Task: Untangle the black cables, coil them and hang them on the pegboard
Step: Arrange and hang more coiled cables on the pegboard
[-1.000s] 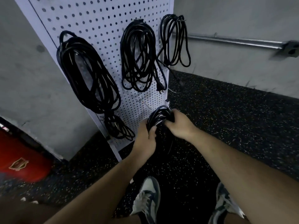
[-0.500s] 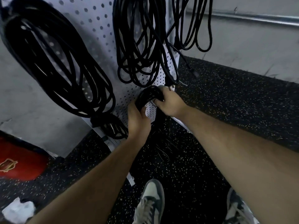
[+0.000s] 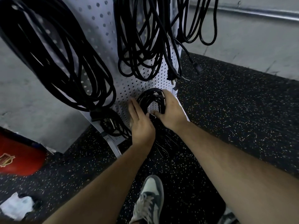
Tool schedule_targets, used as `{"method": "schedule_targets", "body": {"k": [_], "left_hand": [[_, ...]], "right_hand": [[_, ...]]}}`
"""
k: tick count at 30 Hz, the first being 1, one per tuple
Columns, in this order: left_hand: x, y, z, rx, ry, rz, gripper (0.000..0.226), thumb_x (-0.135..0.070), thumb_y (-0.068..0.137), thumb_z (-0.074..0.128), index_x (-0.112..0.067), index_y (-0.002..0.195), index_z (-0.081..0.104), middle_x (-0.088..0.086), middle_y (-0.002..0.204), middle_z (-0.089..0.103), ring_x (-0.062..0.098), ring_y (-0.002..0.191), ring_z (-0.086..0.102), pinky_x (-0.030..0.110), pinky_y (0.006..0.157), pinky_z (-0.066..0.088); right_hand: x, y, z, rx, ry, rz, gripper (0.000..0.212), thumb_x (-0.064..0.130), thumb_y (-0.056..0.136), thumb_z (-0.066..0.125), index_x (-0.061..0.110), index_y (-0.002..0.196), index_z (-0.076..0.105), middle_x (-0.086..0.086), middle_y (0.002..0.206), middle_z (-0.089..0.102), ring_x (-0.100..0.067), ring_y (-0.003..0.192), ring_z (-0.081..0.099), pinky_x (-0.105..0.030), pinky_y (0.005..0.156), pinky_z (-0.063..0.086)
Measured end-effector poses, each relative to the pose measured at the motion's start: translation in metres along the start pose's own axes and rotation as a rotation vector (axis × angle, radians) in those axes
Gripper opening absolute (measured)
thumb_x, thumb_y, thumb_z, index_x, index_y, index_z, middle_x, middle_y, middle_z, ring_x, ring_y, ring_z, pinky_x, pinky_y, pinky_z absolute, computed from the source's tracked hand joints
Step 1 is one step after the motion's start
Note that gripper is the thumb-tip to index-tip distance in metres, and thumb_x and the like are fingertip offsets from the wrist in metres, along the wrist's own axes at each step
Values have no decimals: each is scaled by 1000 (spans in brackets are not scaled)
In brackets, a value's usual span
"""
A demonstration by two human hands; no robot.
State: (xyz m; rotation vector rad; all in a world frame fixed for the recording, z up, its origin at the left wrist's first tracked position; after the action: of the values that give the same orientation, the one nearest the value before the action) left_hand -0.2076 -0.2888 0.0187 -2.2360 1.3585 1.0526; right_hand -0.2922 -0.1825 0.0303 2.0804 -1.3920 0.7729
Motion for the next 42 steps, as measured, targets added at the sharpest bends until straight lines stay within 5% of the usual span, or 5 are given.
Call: {"method": "schedule_targets", "body": {"k": [9,18,28,34,42], "left_hand": [[-5,1,1,-114,145,18,65,-20,103,39,6,158,15,27,159,28,52,135,44,62,103,45],[-7,15,-12,-55,238,132,77,2,96,44,-2,161,2,15,158,4,30,140,6,52,114,32],[-4,22,-6,-113,332,88,93,5,91,59,6,157,-6,26,149,31,37,126,49,36,105,47],[13,-2,-3,-96,48,220,74,8,97,49,-5,160,12,16,146,24,42,126,44,50,105,48],[26,-37,7,-56,76,370,45,9,97,51,7,139,38,22,137,37,44,123,49,54,108,47]], "right_hand": [[5,-10,-10,-101,-48,25,75,59,85,69,14,141,47,-2,136,50,-21,124,50,-40,100,48],[13,-4,-33,-139,197,-243,41,19,91,76,13,130,66,3,115,62,-7,83,61,-18,87,51],[17,7,-14,-191,214,-22,18,7,96,67,16,84,56,13,80,54,13,76,53,-5,65,38],[8,-11,1,-163,236,62,11,6,101,54,15,96,59,17,89,60,-9,95,71,-31,80,59],[6,-39,10,-135,93,-1,24,17,103,58,3,119,69,-12,110,69,-24,102,62,-11,81,34]]}}
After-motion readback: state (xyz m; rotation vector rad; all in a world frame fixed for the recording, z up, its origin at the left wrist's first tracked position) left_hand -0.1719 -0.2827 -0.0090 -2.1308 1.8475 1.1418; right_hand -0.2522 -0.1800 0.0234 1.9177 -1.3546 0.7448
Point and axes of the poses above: each hand's wrist, its own y-axis towards the middle knuckle, its own z-axis out of the palm, x = y × z, the point moved 5 cm from there along y, towards the middle knuckle
